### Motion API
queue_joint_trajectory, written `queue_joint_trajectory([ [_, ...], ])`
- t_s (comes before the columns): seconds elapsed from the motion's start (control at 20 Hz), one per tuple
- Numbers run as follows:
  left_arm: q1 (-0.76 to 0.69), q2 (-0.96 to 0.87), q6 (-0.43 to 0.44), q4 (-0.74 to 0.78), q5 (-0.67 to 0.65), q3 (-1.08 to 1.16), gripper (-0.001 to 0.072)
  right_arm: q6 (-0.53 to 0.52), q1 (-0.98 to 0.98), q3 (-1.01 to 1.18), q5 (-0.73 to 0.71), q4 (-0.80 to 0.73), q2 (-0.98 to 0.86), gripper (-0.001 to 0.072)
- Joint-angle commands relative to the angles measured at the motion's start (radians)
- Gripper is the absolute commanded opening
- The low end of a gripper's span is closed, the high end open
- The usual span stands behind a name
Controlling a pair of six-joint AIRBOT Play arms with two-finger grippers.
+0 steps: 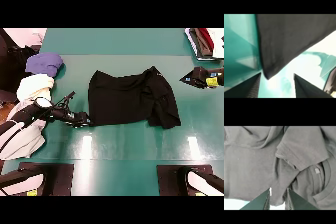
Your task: Fold the shirts.
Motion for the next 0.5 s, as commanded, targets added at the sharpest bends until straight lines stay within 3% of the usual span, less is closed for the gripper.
queue_joint_trajectory([
  [0.0,-0.013,0.002,0.004,-0.037,0.059,-0.018,0.0488,-0.001,0.000,-0.026,-0.007,0.001,0.050,0.0244],
  [0.05,-0.013,0.002,0.003,-0.047,0.076,-0.018,0.0457,0.000,0.000,-0.026,-0.002,0.000,0.056,0.0244],
  [0.1,-0.013,0.002,0.005,-0.057,0.092,-0.018,0.0251,0.000,0.000,-0.026,0.017,-0.001,0.061,0.0244],
  [0.15,-0.013,0.002,0.008,-0.072,0.110,-0.017,0.0099,0.000,0.000,-0.026,0.047,-0.003,0.062,0.0244],
  [0.2,-0.013,0.003,0.008,-0.086,0.125,-0.014,0.0024,0.000,0.000,-0.032,0.076,-0.003,0.063,0.0244],
  [0.3,-0.013,0.009,0.009,-0.068,0.126,0.029,0.0024,0.016,0.000,-0.097,0.093,-0.016,0.085,0.0244],
  [0.45,-0.013,0.034,0.009,-0.016,0.071,0.159,0.0025,0.092,-0.001,-0.291,0.079,-0.159,0.172,0.0245],
])
